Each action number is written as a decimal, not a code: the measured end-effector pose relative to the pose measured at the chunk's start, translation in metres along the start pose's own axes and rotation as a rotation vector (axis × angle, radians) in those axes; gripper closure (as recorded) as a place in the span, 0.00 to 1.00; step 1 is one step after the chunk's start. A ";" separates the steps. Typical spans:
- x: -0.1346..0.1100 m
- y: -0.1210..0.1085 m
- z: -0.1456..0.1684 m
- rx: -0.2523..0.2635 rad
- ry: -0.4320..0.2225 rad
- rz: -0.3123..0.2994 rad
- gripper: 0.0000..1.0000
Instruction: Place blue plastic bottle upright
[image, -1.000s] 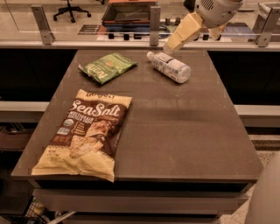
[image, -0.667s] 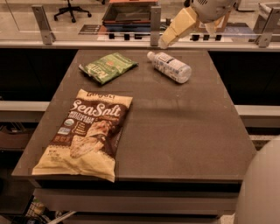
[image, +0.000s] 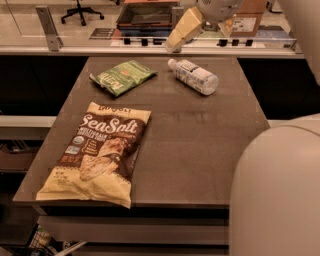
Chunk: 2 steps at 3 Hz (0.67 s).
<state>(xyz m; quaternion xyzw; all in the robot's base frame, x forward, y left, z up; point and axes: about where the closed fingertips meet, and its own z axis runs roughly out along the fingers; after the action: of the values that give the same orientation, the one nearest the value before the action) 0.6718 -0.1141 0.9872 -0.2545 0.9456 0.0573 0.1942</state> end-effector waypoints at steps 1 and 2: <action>-0.001 -0.003 0.032 0.027 0.064 0.020 0.00; 0.003 -0.017 0.065 0.036 0.114 0.037 0.00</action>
Offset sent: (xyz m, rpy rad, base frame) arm 0.0388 -0.0219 -0.0937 -0.1161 0.1756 -0.0721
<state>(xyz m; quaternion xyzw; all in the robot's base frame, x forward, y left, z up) 0.7002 -0.1170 0.9261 -0.2363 0.9606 0.0296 0.1436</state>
